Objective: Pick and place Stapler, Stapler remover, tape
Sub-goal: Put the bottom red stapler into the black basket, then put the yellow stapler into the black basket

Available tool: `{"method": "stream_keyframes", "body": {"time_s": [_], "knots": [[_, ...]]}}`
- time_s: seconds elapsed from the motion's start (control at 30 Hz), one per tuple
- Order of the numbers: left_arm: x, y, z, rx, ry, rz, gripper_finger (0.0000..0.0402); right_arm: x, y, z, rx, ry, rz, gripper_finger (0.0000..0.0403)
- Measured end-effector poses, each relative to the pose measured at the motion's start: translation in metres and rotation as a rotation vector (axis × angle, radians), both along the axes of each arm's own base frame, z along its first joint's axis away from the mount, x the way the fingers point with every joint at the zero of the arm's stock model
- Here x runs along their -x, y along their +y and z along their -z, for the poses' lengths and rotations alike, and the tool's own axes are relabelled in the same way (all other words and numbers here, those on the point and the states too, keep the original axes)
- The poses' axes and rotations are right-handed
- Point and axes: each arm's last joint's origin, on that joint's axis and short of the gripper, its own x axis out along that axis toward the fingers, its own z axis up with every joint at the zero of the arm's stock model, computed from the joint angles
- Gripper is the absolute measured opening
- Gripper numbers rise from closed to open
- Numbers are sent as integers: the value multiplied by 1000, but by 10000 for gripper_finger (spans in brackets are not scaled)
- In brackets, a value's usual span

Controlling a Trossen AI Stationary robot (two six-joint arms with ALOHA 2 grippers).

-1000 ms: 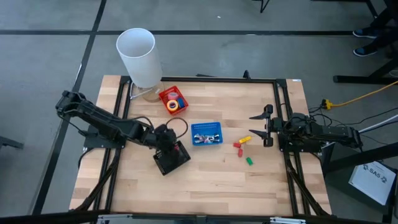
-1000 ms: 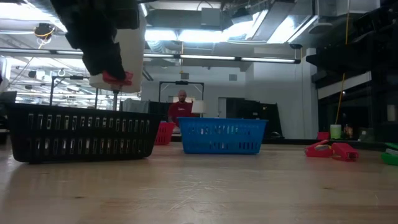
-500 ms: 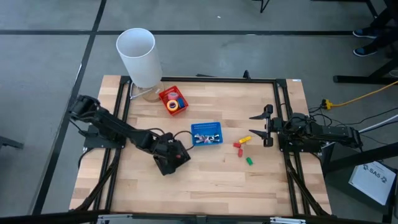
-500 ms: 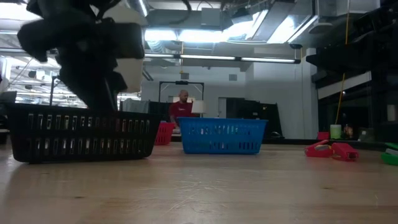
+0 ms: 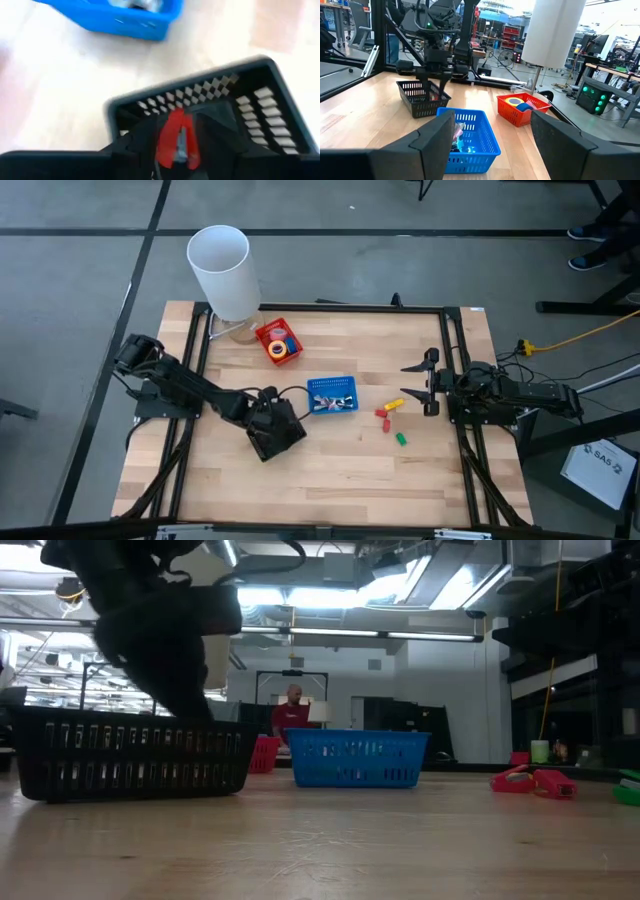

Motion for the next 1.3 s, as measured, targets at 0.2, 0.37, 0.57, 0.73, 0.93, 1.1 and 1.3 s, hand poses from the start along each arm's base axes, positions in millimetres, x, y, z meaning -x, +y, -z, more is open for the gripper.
{"method": "stream_keyframes", "body": {"time_s": [0.2, 0.37, 0.57, 0.73, 0.93, 1.1, 1.3], "knots": [[-9, -3, -14, 21, -62, -47, 166, 0, 0, 0, 0, 0, 1, 262], [-14, -7, -23, 40, -93, -57, 187, 0, 0, 0, 0, 0, 0, 262], [-38, -12, -49, 66, -334, -9, 192, 0, 0, 0, 0, 0, 1, 262], [-70, -20, -64, -34, -489, 119, 183, 0, 0, 0, 0, 0, 0, 262], [-124, -26, -61, -162, -407, 270, 170, 0, 0, 0, 0, 0, 1, 262], [-163, -26, -45, -227, -285, 392, 164, 0, 0, 0, 0, 0, 0, 262], [-192, -27, -36, -251, -239, 469, 166, 0, 0, 0, 0, 0, 0, 262]]}}
